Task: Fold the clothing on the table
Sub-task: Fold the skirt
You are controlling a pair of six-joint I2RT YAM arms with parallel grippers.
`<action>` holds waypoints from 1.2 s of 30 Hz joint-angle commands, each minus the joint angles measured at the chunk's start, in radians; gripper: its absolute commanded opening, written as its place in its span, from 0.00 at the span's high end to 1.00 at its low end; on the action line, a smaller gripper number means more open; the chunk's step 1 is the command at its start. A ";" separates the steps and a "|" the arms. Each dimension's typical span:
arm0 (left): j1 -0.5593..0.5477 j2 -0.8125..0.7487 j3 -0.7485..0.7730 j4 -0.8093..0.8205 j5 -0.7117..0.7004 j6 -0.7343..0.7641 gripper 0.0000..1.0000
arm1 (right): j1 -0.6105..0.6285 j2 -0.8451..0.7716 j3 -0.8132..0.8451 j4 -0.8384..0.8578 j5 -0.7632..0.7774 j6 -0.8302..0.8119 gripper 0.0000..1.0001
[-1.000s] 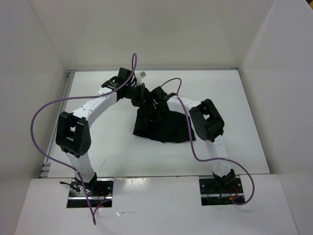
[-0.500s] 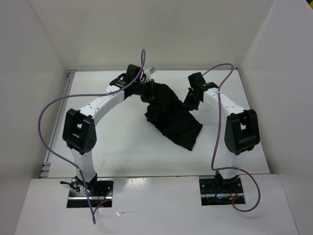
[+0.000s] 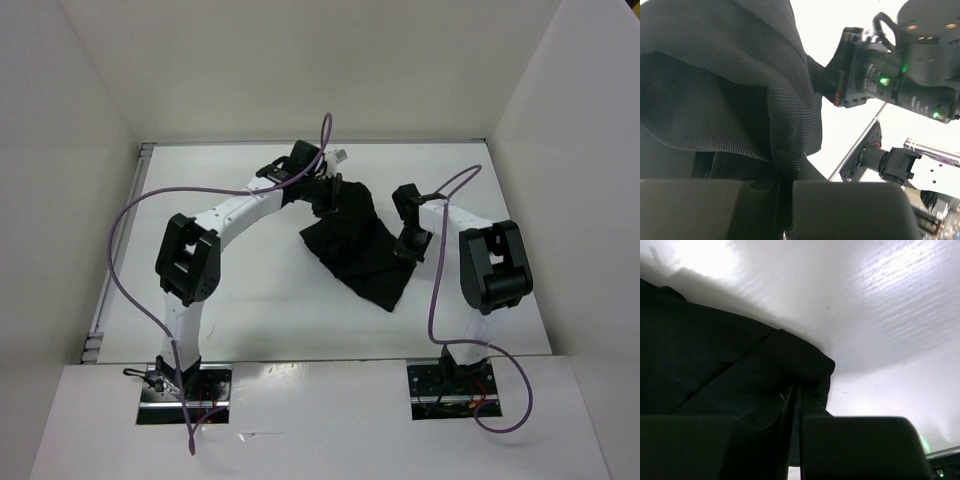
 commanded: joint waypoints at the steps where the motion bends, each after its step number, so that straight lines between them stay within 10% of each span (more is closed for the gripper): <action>1: -0.038 0.046 0.057 0.012 0.022 -0.010 1.00 | 0.006 -0.029 -0.030 -0.011 0.004 0.029 0.91; 10: -0.113 0.142 0.088 -0.007 0.022 -0.010 0.98 | 0.026 0.090 -0.018 0.090 -0.101 0.029 0.92; 20: -0.154 0.166 0.110 0.073 0.192 -0.123 0.35 | 0.036 0.078 0.029 0.077 -0.074 0.020 0.93; 36: -0.081 -0.103 0.217 -0.056 0.098 -0.065 0.29 | 0.026 -0.323 0.095 -0.179 0.051 0.161 0.93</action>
